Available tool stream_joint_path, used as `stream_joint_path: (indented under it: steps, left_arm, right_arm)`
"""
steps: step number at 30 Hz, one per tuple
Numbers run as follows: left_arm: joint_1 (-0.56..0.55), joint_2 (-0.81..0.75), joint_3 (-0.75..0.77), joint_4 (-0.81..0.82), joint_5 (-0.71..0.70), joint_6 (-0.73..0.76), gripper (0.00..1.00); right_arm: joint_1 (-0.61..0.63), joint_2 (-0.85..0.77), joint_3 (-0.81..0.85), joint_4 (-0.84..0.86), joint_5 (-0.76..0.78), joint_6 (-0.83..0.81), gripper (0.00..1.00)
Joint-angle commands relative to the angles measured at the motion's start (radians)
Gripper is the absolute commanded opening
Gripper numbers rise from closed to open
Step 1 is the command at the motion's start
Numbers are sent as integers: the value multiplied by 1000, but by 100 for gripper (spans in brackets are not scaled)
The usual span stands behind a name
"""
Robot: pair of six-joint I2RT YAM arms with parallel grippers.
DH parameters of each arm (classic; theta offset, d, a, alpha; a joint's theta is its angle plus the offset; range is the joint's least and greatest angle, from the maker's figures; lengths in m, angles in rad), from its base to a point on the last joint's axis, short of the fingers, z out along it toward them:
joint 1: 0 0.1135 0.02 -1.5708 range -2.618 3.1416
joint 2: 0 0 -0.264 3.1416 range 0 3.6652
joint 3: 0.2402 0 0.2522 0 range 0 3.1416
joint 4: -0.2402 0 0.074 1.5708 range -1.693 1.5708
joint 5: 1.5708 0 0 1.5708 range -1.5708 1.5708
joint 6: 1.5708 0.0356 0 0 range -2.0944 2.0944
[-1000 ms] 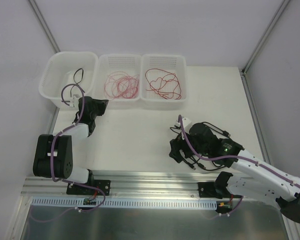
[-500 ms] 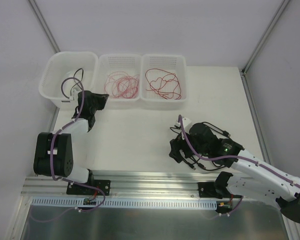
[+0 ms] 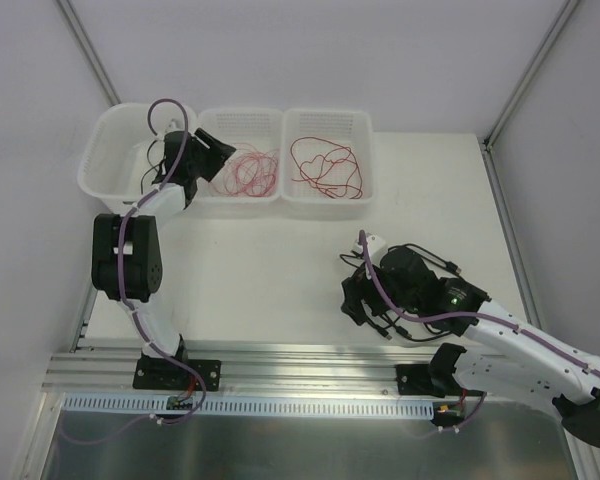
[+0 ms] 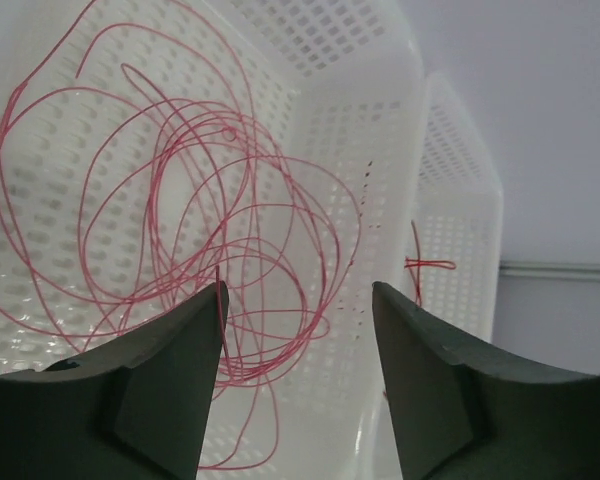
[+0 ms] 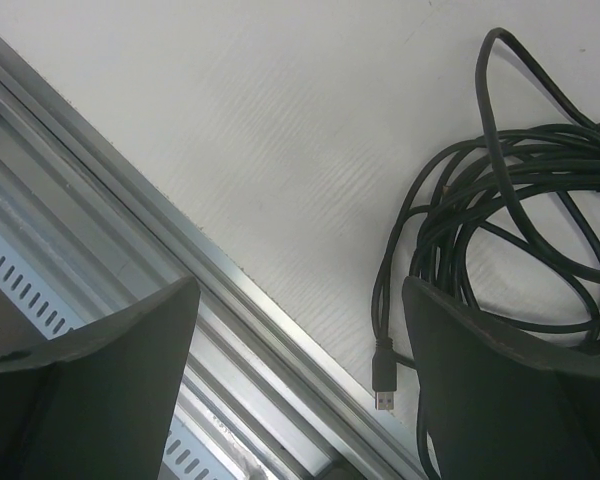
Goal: Untangle the cables
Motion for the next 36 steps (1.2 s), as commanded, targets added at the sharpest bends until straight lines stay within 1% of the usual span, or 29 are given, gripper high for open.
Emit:
stream_joint_path:
  steps: [1,2,5,6,8,10,12,15,19,20,23,26,27,28,30,31,33,34,36]
  left_arm:
    - [10,19,49,-77,64,129,62]
    - [10,14,49,-80,64,143,71]
    - [8,-27,36,-81,65,190,84]
    - [7,-41,30,-81,62,216,91]
    - [7,-89,24,-84,59,244,98]
    - [1,-142,18,-89,41,300,99]
    - [-7,-176,18,-98,21,353,99]
    - [-24,-227,32,-144,-42,489,99]
    - [-39,-277,16,-176,-131,592,99]
    - [-41,-285,12,-183,-145,606,99]
    - [-47,-325,-13,-207,-152,643,99]
    - [-102,-405,-65,-224,-204,693,99]
    - [-142,-428,-98,-232,-232,712,99]
    - [-168,-478,-118,-248,-243,719,99]
    - [-214,-529,-178,-271,-258,713,99]
    - [-261,-578,-201,-302,-258,701,99]
    - [-303,-630,-276,-318,-237,654,99]
    - [-339,-680,-304,-318,-194,641,99]
    - [-378,-746,-376,-374,-160,599,99]
  right_arm:
    - [4,-17,27,-19,29,-9,87]
    - [5,-17,29,-24,44,-9,87]
    - [5,-20,37,-47,96,3,89]
    - [5,-19,40,-54,107,6,89]
    - [5,-16,43,-77,146,15,90]
    - [4,-14,44,-100,177,17,92]
    - [1,-16,47,-114,210,59,93]
    - [-2,-31,51,-133,237,86,93]
    - [-15,-39,57,-183,302,132,98]
    - [-21,-36,57,-197,335,144,97]
    - [-51,-31,47,-222,360,175,97]
    - [-110,-31,18,-223,369,205,97]
    - [-131,-31,11,-220,359,207,97]
    - [-178,-30,-11,-196,339,189,97]
    - [-247,-26,-28,-168,256,170,98]
    - [-266,-17,-34,-145,231,162,97]
    - [-301,-7,-52,-117,184,147,93]
    - [-311,7,-57,-101,179,147,89]
    - [-337,29,-66,-94,176,159,84]
